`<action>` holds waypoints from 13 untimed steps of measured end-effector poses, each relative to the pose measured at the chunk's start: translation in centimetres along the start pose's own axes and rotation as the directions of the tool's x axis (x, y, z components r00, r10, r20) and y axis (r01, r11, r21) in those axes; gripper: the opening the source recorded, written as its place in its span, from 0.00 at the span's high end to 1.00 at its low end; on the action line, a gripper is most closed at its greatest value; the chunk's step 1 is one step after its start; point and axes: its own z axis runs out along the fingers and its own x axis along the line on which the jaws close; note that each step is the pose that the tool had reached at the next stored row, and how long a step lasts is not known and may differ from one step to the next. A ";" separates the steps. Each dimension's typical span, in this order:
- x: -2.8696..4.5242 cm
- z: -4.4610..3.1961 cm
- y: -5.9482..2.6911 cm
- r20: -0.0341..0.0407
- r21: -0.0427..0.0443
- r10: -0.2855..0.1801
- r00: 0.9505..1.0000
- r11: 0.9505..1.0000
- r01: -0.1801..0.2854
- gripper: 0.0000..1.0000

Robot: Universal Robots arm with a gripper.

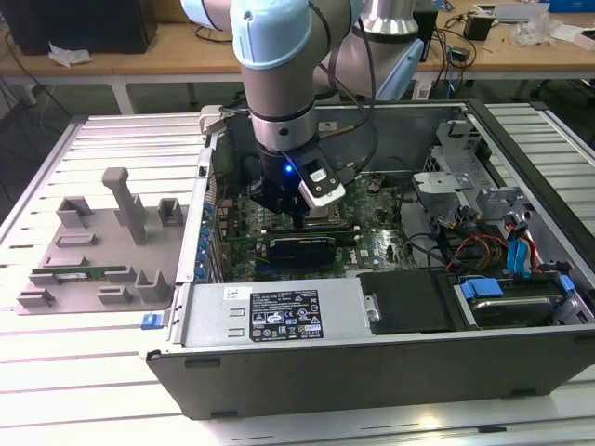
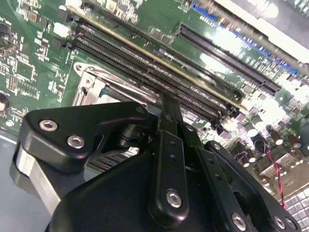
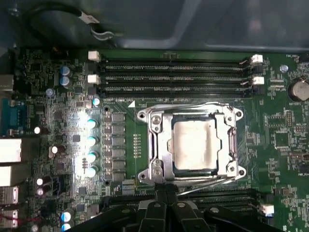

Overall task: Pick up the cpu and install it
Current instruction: 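Install the second cpu locking lever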

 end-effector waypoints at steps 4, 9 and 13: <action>0.04 -0.07 -0.90 -0.001 -0.041 0.004 1.000 0.999 -0.004 0.89; 0.43 0.02 -1.47 -0.003 -0.115 0.012 1.000 0.993 -0.012 0.89; 0.78 0.13 -1.67 -0.003 -0.123 0.013 1.000 0.992 -0.013 0.89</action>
